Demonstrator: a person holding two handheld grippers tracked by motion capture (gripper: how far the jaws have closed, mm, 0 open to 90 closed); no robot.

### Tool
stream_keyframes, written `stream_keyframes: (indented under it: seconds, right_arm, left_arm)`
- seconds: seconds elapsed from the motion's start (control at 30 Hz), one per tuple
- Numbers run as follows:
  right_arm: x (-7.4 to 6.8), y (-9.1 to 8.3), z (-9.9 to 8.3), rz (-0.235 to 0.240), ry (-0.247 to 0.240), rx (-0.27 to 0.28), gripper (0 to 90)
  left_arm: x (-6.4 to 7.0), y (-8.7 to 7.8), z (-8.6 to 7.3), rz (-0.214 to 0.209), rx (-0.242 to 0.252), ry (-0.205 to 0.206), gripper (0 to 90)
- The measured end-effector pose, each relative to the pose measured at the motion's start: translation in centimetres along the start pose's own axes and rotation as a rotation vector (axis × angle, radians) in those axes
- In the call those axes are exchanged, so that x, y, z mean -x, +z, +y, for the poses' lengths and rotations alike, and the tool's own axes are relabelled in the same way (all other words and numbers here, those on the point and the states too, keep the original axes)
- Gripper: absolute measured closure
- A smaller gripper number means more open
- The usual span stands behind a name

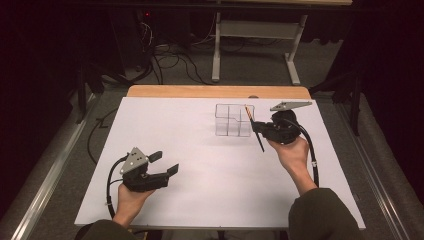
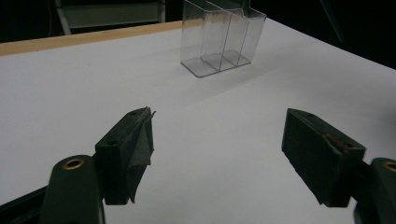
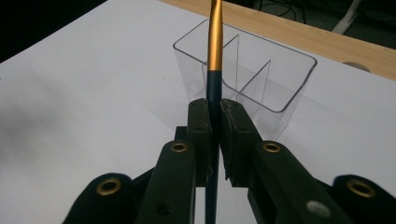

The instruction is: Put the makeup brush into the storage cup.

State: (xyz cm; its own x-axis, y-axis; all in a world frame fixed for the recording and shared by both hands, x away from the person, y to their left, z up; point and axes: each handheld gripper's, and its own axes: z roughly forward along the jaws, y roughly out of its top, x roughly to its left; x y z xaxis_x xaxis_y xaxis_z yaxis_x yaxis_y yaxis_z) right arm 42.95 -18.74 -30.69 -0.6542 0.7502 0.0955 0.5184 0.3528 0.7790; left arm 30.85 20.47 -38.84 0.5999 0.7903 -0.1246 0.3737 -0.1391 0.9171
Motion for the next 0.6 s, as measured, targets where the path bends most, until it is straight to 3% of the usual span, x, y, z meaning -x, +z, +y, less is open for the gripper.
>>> stream_keyframes:
  seconds: [0.6]
  right_arm:
    - [-0.1, 0.5, 1.4, 0.001, -0.018, 0.029, 84.5]
  left_arm:
    - [0.0, 0.0, 0.0, 0.0, -0.002, -0.002, 25.2]
